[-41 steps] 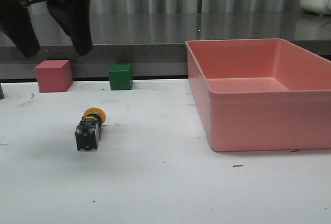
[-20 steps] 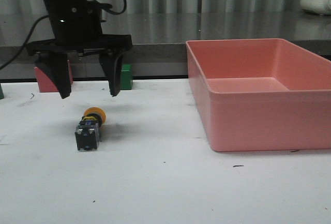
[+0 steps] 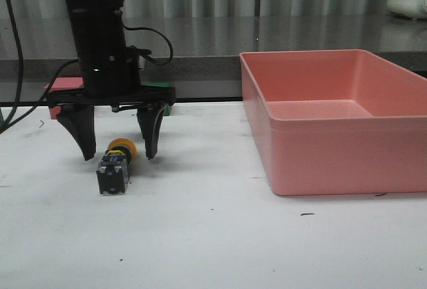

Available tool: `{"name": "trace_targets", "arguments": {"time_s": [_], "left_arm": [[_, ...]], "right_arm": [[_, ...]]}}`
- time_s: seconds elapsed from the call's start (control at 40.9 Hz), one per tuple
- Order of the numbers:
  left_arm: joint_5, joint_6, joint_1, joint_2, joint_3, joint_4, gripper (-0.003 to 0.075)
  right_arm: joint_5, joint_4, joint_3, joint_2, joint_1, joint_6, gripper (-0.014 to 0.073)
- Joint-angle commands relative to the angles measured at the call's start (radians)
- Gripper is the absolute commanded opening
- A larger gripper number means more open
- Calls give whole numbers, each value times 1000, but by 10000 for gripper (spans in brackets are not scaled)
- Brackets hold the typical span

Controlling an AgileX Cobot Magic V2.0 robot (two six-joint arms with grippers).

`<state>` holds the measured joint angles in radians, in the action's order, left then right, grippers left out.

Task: Place and stand button with both arms
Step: 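Lower the left gripper over the button and grasp its yellow cap, then lift the button with the left gripper toward the red cube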

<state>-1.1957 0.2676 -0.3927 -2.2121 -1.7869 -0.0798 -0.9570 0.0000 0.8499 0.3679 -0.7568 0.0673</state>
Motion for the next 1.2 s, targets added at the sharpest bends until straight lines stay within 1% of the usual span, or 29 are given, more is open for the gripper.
{"name": "trace_targets", "arguments": {"time_s": [0.0,0.073,0.22,0.514,0.563,0.636,0.734,0.808,0.881,0.93,1.101,1.175], "left_arm": [[15,18,7,60,-33,-5,599],[17,25,7,54,-33,-2,585],[17,32,13,37,-33,-12,525],[20,32,13,23,-33,-13,497],[20,32,13,23,-33,-13,471],[16,32,13,23,-33,-13,411],[16,32,13,23,-33,-17,307],[16,32,13,23,-33,-17,252],[16,32,13,23,-33,-17,216],[16,32,13,23,-33,-11,203],[14,32,13,36,-33,7,204],[10,32,13,56,-33,48,204]], "right_arm": [[80,0,20,9,5,10,447],[80,0,20,9,5,10,447],[80,0,20,9,5,10,447],[80,0,20,9,5,10,447],[80,0,20,9,5,10,447],[80,0,20,9,5,10,447],[80,0,20,9,5,10,447],[80,0,20,9,5,10,447],[80,0,20,9,5,10,447],[80,0,20,9,5,10,447],[80,0,20,9,5,10,447],[80,0,20,9,5,10,447]]}}
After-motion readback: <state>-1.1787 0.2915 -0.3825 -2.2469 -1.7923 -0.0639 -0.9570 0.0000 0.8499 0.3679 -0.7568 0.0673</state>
